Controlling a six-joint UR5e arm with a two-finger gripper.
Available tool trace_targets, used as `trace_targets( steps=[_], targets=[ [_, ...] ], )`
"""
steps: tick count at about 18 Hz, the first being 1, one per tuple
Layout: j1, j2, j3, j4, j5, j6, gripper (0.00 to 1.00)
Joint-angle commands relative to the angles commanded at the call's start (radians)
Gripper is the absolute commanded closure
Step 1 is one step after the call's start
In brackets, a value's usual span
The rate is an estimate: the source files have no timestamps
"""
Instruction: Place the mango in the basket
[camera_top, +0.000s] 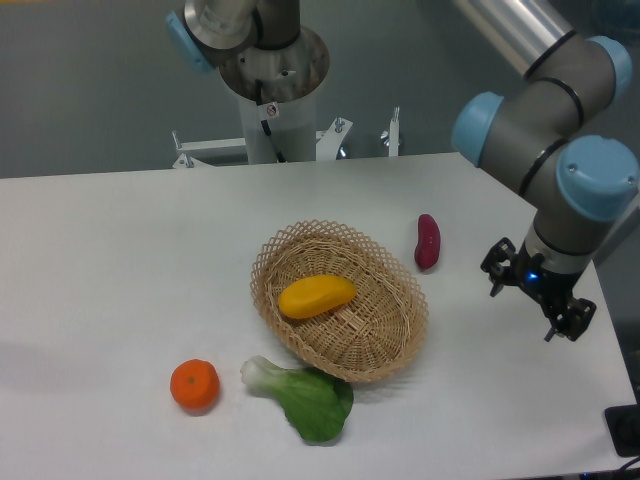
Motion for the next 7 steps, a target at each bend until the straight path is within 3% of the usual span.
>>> trace_targets(
  steps=[7],
  targets=[
    [0.005, 0.0, -0.003, 0.002, 0.002, 0.008, 0.0]
  ],
)
